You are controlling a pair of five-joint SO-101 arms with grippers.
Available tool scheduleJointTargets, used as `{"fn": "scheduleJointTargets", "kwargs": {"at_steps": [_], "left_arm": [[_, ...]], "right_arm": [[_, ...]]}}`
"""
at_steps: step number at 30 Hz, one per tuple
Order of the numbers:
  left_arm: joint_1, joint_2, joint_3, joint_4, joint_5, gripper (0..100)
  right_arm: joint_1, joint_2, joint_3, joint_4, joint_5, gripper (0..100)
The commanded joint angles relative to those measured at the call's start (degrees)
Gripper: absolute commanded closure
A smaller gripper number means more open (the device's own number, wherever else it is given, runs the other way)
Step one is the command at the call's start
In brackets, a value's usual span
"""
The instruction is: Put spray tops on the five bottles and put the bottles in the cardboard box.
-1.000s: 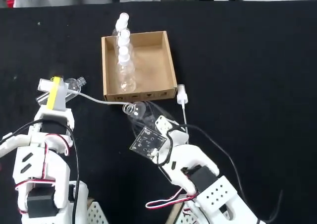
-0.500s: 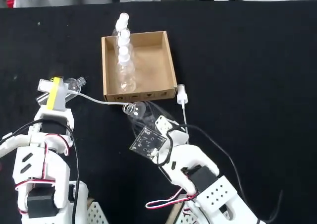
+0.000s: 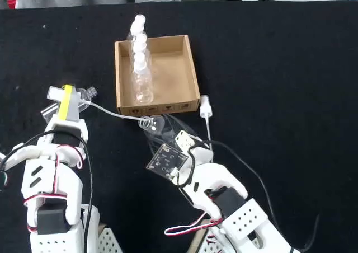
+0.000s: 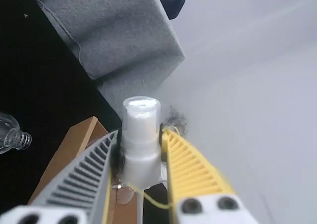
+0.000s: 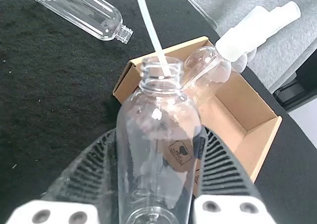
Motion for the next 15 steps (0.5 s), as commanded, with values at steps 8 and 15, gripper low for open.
{"fn": "scheduleJointTargets", "kwargs": {"at_steps": [8, 15], "left_arm": [[5.6, -0.2, -0.7, -1.3, -0.6, 97], [8.9, -0.2, -0.2, -1.3, -0.7, 97]], "right_arm": [[-1.0, -1.6, -0.6, -1.4, 0.0, 87.8], [-0.8, -1.6, -0.5, -1.5, 0.0, 87.8]]}}
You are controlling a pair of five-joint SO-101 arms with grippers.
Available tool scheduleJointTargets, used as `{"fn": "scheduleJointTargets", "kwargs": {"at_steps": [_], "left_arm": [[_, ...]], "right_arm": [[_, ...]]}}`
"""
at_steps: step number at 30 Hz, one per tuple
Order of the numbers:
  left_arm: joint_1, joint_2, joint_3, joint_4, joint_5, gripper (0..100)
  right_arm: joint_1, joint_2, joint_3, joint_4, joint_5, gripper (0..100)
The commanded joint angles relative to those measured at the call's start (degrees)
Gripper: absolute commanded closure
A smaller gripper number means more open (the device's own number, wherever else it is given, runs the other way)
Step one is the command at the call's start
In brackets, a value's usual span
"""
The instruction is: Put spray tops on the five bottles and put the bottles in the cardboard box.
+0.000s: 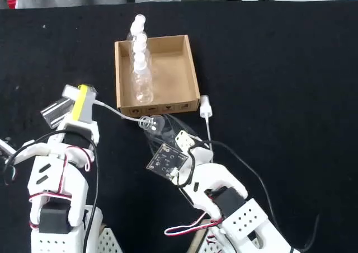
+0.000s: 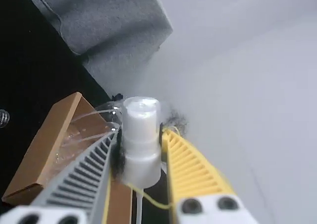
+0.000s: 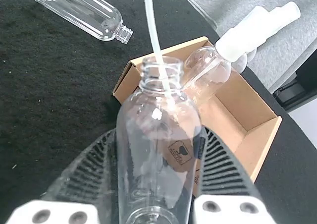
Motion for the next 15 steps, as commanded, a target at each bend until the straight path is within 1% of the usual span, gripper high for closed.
{"fn": "scheduleJointTargets", "kwargs": {"at_steps": [1, 7, 10, 15], "left_arm": [[2.7, -0.4, 0.1, -1.3, -0.7, 97], [5.2, -0.4, 0.7, -1.3, -0.8, 97], [7.6, -0.4, 1.5, -1.3, -3.5, 97], [10.9, -0.4, 2.2, -1.3, -5.2, 97]], "right_arm": [[-0.8, -1.6, -0.5, -1.5, 0.0, 87.8], [-0.8, -1.6, -0.6, -1.6, -0.1, 87.8], [-0.8, -1.6, -0.6, -1.6, -0.3, 87.8], [-0.8, -1.6, -0.8, -1.6, -4.1, 87.8]]}}
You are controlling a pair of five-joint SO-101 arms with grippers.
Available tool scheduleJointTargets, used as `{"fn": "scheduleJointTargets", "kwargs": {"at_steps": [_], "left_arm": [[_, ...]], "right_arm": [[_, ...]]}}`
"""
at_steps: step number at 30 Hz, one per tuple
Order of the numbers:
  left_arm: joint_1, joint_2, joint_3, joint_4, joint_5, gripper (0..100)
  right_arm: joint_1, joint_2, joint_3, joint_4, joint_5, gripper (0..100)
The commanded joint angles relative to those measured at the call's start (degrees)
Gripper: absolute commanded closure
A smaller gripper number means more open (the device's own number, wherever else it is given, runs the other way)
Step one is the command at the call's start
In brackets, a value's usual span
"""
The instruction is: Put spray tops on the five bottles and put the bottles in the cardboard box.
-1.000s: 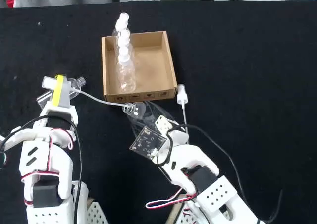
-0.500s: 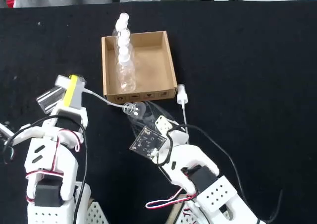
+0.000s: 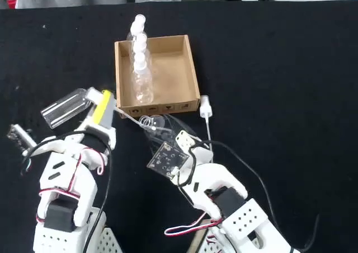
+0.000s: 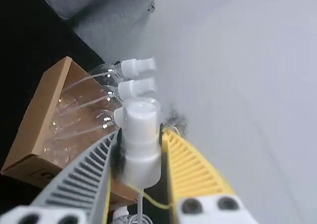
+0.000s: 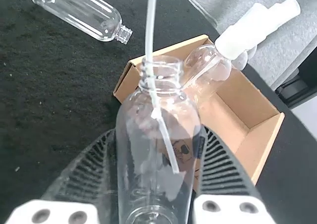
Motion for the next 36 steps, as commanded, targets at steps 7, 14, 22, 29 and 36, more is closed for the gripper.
{"fn": "scheduleJointTargets", "kwargs": {"at_steps": [7, 14, 22, 29, 36], "left_arm": [[2.6, -0.4, -0.7, -1.3, -1.1, 97], [3.0, -0.4, -0.7, -1.3, -3.4, 97], [8.4, -0.3, -0.7, 0.7, -6.3, 97], [8.8, -0.3, -0.5, 0.7, -6.4, 97], [10.2, -0.3, -0.5, 0.7, -8.0, 97]], "right_arm": [[-0.8, -1.6, -0.8, -1.6, -1.8, 87.8], [-0.7, -1.6, -0.8, -1.6, -1.8, 87.8], [-0.7, -1.6, -1.0, -1.6, -1.8, 87.8], [-0.7, -1.6, -1.0, -1.7, -3.4, 87.8], [-0.7, -1.6, -1.1, -1.7, -4.7, 87.8]]}}
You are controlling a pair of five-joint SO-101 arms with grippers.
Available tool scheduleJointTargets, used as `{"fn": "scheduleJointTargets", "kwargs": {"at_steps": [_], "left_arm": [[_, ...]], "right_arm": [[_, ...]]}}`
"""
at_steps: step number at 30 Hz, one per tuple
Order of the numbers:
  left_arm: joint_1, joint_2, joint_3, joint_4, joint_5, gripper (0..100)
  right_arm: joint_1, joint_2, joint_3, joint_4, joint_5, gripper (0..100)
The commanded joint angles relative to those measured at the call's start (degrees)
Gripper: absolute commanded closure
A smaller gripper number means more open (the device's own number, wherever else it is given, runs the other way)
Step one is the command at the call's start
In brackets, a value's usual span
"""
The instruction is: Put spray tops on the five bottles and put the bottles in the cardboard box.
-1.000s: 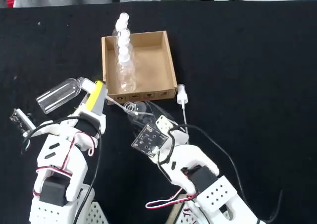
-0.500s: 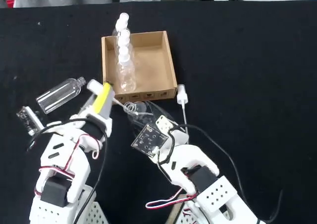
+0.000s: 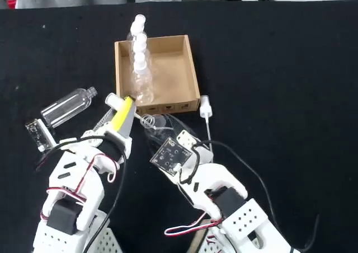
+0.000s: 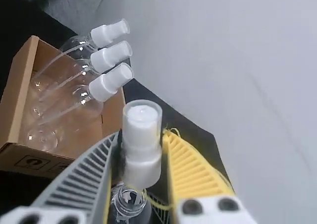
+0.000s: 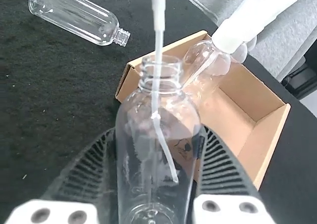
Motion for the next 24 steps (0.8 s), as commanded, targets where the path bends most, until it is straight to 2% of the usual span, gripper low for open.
{"fn": "scheduleJointTargets", "kwargs": {"at_steps": [1, 7, 15, 21, 24], "left_arm": [[1.5, -0.3, -0.5, 0.1, -0.5, 97], [2.4, -0.3, -0.7, 0.1, -0.5, 97], [3.9, -0.4, -1.0, 0.4, -4.4, 97], [3.9, -0.4, -7.0, 10.4, -2.9, 80], [3.9, -0.4, -9.5, 13.4, -1.9, 78]], "right_arm": [[-0.7, -1.6, -1.1, -1.7, -0.5, 87.8], [-0.7, -1.6, -1.1, -1.7, -0.5, 87.8], [-0.7, -1.6, -1.1, -1.7, -0.7, 87.8], [-0.6, -1.6, -1.1, -1.7, -0.8, 87.8], [-0.6, -1.6, -1.1, -1.7, -0.8, 87.8]]}}
